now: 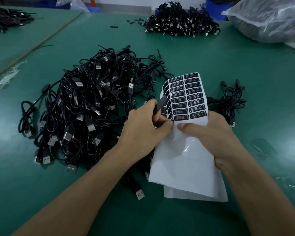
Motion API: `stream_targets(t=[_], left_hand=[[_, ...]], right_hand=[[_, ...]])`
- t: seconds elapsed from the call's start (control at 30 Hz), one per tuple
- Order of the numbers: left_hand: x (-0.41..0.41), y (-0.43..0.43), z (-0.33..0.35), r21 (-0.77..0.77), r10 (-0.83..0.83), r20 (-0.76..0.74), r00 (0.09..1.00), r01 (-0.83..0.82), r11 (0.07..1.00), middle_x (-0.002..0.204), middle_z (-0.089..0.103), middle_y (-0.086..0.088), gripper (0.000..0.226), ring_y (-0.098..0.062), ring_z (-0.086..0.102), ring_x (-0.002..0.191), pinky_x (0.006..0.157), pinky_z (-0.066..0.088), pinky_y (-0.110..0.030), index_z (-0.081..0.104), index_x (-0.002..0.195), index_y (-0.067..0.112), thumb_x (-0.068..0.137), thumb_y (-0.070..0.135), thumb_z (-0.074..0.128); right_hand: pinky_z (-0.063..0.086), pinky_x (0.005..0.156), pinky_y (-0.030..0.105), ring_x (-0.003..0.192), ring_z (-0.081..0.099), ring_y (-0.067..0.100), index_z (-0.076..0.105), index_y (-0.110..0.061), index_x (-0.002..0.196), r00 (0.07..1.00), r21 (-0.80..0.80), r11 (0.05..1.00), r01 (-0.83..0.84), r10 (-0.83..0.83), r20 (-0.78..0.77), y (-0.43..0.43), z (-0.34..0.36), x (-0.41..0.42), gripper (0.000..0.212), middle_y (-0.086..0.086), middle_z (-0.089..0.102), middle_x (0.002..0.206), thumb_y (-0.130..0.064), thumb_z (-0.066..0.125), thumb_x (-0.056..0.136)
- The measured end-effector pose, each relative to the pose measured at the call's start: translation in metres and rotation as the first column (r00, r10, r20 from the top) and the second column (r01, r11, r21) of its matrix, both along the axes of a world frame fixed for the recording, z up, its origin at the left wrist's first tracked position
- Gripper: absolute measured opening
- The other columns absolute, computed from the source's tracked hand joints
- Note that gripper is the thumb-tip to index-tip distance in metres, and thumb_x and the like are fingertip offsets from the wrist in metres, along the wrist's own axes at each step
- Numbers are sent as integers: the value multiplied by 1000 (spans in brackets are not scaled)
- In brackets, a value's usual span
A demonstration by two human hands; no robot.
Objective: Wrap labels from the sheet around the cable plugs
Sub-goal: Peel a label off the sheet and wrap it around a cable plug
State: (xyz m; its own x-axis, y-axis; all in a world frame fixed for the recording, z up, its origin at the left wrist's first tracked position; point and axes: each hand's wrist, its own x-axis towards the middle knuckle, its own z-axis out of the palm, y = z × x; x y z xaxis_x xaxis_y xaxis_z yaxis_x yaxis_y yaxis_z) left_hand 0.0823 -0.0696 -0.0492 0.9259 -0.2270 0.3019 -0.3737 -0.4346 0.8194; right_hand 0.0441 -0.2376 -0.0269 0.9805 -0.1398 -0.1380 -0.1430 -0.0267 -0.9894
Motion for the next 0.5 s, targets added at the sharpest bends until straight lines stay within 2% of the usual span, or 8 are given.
stream_targets(t=[0.1,0.2,0.3,0.37,0.43,0.47,0.5], left_hand=[[2,0,-2,-23,38,11,999,-38,999,74,73,3,41,-25,66,71,65,54,-50,31,71,20,82,19,70],[4,2,-1,-122,152,36,988,-146,982,70,68,-3,41,-29,65,69,59,53,-32,32,68,18,81,11,71],[5,4,0,-190,198,7,980,-193,963,69,67,-6,41,-32,68,71,59,54,-41,32,67,19,81,12,70],[5,4,-1,-202,195,-9,981,-193,960,69,69,-4,40,-32,69,70,60,55,-44,32,68,20,80,14,69],[5,4,-1,-202,194,-7,981,-192,961,67,69,-1,40,-30,69,69,61,55,-42,32,68,19,79,12,70],[5,3,-1,-199,192,-4,981,-189,962,66,69,0,40,-29,69,68,61,55,-40,32,68,19,79,12,70],[4,3,0,-198,186,-1,983,-182,963,65,69,2,41,-28,69,67,61,55,-37,31,69,19,80,11,70]], right_hand=[[59,60,28,74,74,16,73,-21,91,999,-124,991,42,-39,31,0,0,-1,26,-5,77,83,4,73,82],[55,68,33,79,70,15,65,-26,94,987,-371,915,158,-148,57,-3,-3,-1,27,-9,73,85,-8,77,77],[49,67,30,87,62,9,53,-30,103,977,-535,818,210,-201,76,-2,-5,-3,39,-16,64,94,-24,81,76],[52,82,42,102,61,18,45,-30,124,978,-631,756,172,-206,20,0,-6,-4,62,-11,62,111,-37,83,75],[45,98,49,127,48,28,27,-25,149,973,-783,614,98,-226,-55,1,-7,-4,95,1,49,138,-52,80,74],[40,101,48,132,39,29,22,-21,153,971,-845,525,105,-237,-26,3,-8,-5,103,6,40,143,-56,78,75],[39,99,44,130,36,29,26,-18,152,973,-873,461,163,-221,65,4,-8,-5,99,8,38,139,-55,77,75]])
